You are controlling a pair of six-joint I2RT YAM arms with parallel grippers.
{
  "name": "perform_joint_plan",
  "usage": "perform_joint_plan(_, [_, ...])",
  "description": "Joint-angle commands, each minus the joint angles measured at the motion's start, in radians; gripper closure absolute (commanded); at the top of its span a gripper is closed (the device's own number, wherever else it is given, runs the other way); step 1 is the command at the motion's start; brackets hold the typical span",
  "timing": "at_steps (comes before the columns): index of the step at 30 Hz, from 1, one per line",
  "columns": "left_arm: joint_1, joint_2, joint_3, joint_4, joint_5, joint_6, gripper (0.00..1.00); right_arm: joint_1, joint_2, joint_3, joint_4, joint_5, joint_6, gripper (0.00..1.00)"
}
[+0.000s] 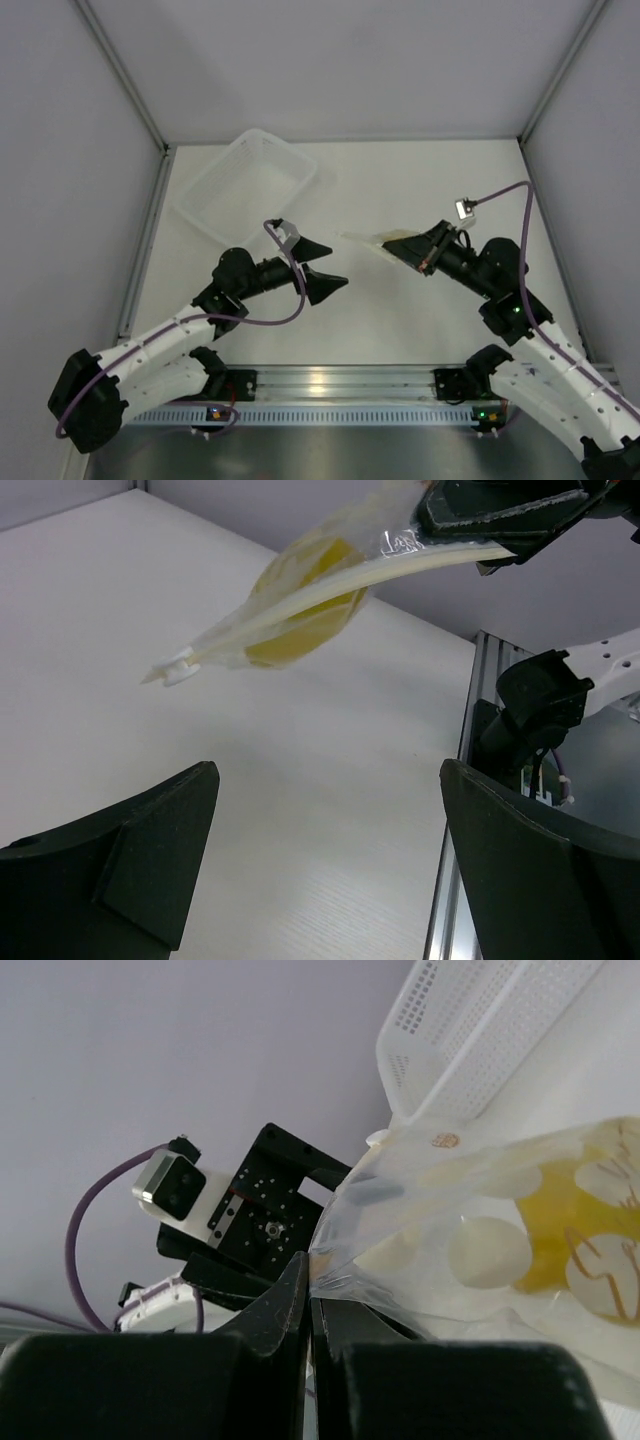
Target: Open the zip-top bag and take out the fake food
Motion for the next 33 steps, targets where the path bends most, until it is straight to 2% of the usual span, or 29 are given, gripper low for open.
perform_joint_plan(1, [-0.004, -0.009, -0.008, 0.194, 0.027, 0.049, 0.02, -0.012, -0.037, 0.115, -0.044, -0.04, 0.004, 1.0])
perform_joint_plan(8, [-0.004, 0.01, 0.007, 0.266, 0.105, 0.053, 0.02, -0.012, -0.047, 0.221, -0.101, -0.129, 0.016, 1.0])
perform_joint_plan(11, [-0.004, 0.001, 0.015, 0.294, 0.127, 0.017, 0.02, -0.012, -0.067, 0.238, -0.104, -0.143, 0.034, 1.0])
perform_joint_plan(15, [-0.004, -0.001, 0.023, 0.421, 0.182, -0.064, 0.02, -0.01, -0.09, 0.25, -0.075, -0.158, 0.057, 1.0])
perform_joint_plan(19, [-0.013, 0.013, 0.041, 0.498, 0.213, -0.129, 0.04, -0.01, -0.092, 0.256, -0.002, -0.199, 0.102, 1.0])
perform_joint_plan(26, [-0.028, 0.013, 0.079, 0.527, 0.211, -0.141, 0.05, -0.003, -0.092, 0.269, 0.041, -0.252, 0.149, 1.0])
perform_joint_plan(31, [-0.053, 0.036, 0.118, 0.527, 0.24, -0.125, 0.02, 0.005, -0.103, 0.26, 0.075, -0.258, 0.18, 1.0])
perform_joint_plan(33, [-0.07, 0.047, 0.125, 0.541, 0.242, -0.111, 0.04, 0.009, -0.097, 0.261, 0.097, -0.268, 0.192, 1.0])
